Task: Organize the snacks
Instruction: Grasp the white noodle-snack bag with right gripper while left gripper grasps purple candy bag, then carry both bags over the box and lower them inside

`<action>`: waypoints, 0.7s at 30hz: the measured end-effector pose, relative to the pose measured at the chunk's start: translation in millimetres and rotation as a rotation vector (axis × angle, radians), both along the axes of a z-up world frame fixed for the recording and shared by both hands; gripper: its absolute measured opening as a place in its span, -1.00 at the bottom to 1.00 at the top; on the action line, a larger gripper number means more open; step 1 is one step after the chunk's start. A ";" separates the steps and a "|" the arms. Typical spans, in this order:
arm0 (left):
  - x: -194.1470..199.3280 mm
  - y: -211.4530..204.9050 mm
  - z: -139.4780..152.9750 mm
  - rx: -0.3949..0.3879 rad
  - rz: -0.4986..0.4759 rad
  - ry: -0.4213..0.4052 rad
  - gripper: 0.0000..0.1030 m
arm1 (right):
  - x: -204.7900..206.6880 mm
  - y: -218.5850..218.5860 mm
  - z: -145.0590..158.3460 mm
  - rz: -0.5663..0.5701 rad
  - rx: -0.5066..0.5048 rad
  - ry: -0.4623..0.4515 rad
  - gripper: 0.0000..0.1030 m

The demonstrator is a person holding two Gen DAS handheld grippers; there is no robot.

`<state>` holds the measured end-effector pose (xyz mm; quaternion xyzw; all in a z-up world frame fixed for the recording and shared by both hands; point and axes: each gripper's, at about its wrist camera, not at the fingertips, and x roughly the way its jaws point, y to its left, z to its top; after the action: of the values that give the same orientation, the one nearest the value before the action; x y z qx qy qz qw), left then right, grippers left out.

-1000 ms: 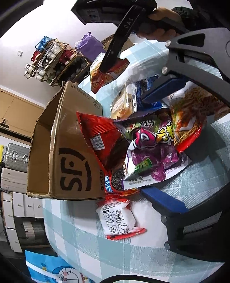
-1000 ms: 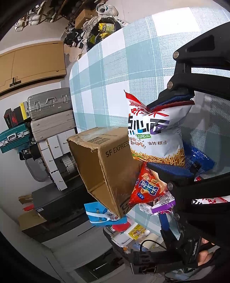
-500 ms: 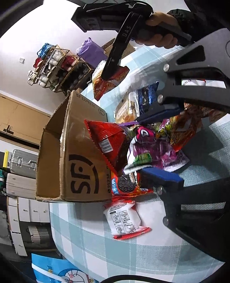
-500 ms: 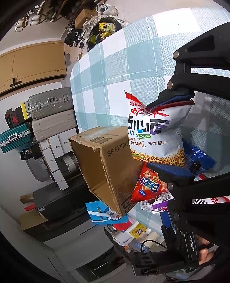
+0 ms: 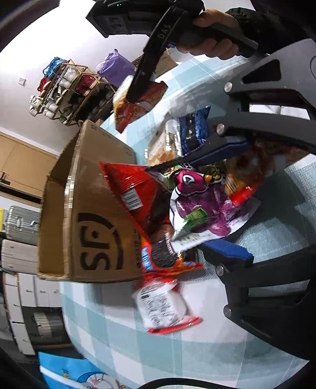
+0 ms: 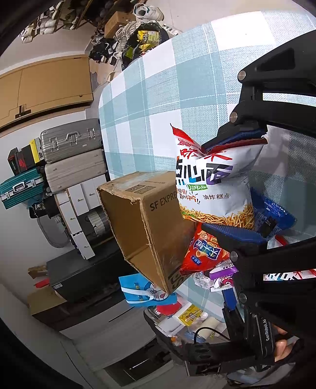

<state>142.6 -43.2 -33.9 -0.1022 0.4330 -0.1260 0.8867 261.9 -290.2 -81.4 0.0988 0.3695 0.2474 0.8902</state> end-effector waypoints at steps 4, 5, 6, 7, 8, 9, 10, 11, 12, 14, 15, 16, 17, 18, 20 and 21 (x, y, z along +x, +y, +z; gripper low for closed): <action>-1.9 -3.3 0.3 -0.001 -0.026 -0.024 -0.28 | -0.1 -0.3 0.1 0.002 0.002 0.000 0.11; -3.2 -3.9 1.9 -0.004 -0.030 -0.030 -0.30 | -0.2 -0.3 0.1 0.001 0.002 -0.001 0.11; -4.6 -3.7 3.7 -0.009 -0.031 -0.037 -0.32 | -0.6 -0.6 0.2 0.001 0.002 -0.002 0.11; -6.5 -3.7 7.3 -0.013 -0.034 -0.049 -0.32 | -1.0 -0.9 0.4 0.002 0.002 -0.003 0.11; -7.8 -3.9 9.1 -0.013 -0.036 -0.055 -0.32 | -1.4 -1.2 0.6 0.002 0.003 -0.004 0.11; -9.4 -3.9 12.9 -0.011 -0.038 -0.067 -0.33 | -1.6 -1.5 0.8 0.001 0.005 -0.006 0.11; -11.2 -3.9 15.3 -0.009 -0.035 -0.075 -0.32 | -1.7 -1.6 1.1 0.002 0.008 -0.007 0.11; -12.9 -3.9 18.7 -0.002 -0.033 -0.086 -0.32 | -2.0 -1.9 1.6 0.003 0.010 -0.008 0.11; -13.9 -3.0 20.8 0.001 -0.032 -0.092 -0.32 | -2.8 -2.0 2.1 0.004 0.011 -0.011 0.11; -16.9 -0.8 26.3 -0.002 -0.023 -0.106 -0.32 | -3.2 -1.8 3.9 0.007 0.013 -0.019 0.11; -18.5 0.9 28.1 -0.002 -0.020 -0.109 -0.32 | -3.5 -1.6 4.6 0.008 0.014 -0.021 0.11; -20.5 2.9 31.7 -0.002 -0.015 -0.117 -0.33 | -3.9 -1.4 5.5 0.009 0.015 -0.024 0.11; -22.0 4.0 34.0 -0.005 -0.013 -0.123 -0.32 | -4.5 -1.3 6.6 0.011 0.017 -0.027 0.11; -23.5 5.5 36.3 -0.009 -0.011 -0.129 -0.32 | -5.2 -1.1 7.7 0.013 0.019 -0.030 0.11; -25.2 9.9 41.5 -0.008 -0.007 -0.144 -0.32 | -6.5 -0.8 9.4 0.018 0.021 -0.039 0.11; -26.9 11.1 44.1 -0.006 -0.005 -0.153 -0.32 | -7.5 -0.4 10.5 0.022 0.021 -0.045 0.11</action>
<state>115.7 -32.1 10.2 -0.0938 0.3639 -0.1372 0.9165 254.4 -290.6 -70.9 0.0987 0.3477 0.2633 0.8944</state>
